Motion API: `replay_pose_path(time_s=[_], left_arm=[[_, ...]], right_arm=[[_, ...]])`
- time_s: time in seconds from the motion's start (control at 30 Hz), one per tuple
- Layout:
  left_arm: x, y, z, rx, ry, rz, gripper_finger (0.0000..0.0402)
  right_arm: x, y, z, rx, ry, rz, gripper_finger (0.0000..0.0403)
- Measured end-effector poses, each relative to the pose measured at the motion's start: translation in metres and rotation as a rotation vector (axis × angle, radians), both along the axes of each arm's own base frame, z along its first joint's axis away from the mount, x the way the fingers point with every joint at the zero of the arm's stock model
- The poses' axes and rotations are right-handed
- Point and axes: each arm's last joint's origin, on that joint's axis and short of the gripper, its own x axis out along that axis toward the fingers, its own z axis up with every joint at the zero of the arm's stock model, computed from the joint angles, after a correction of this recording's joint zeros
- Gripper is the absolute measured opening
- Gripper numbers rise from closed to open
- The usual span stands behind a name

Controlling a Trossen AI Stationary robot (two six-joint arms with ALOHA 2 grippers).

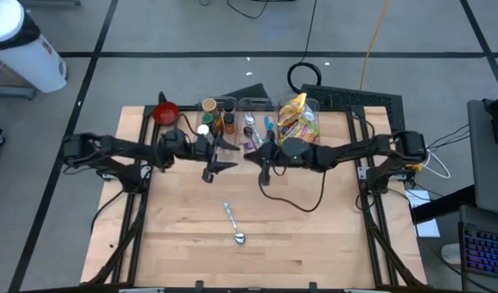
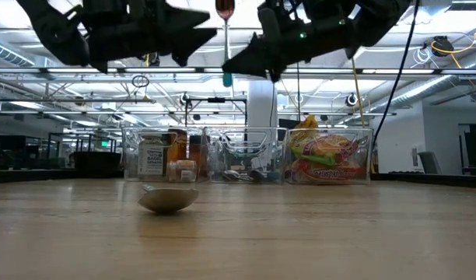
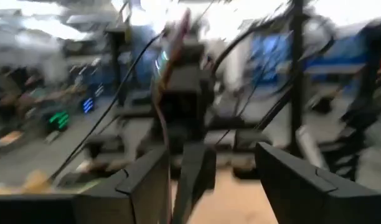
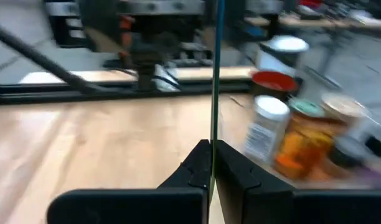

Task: Pick & Place Food Item
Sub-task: Put the purple green spoon into the middle transparent bin

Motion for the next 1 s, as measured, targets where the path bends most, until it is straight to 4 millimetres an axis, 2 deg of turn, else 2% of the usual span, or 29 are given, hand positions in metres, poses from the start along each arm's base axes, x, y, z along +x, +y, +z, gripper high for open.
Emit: replay_pose_path(time_s=[0.17, 0.33, 0.43, 0.53, 0.73, 1.0], left_arm=[[-0.014, 0.002, 0.000, 0.077, 0.191, 0.294, 0.0236], [-0.024, 0.004, -0.007, 0.097, 0.358, 0.526, 0.0225], [-0.025, 0.005, -0.007, 0.068, 0.362, 0.547, 0.0223], [-0.023, 0.005, -0.007, 0.062, 0.357, 0.544, 0.0223], [-0.023, 0.005, -0.008, 0.061, 0.357, 0.544, 0.0223], [-0.023, 0.005, -0.008, 0.050, 0.354, 0.538, 0.0223]], right_arm=[[-0.011, -0.012, -0.005, 0.068, 0.008, -0.179, 0.0001], [-0.024, -0.042, -0.024, 0.189, 0.066, -0.344, 0.0001], [-0.030, -0.059, -0.039, 0.268, 0.138, -0.425, 0.0001], [-0.034, -0.067, -0.051, 0.348, 0.216, -0.439, 0.0000], [-0.035, -0.071, -0.055, 0.438, 0.232, -0.405, 0.0000], [-0.035, -0.071, -0.055, 0.438, 0.230, -0.406, 0.0012]])
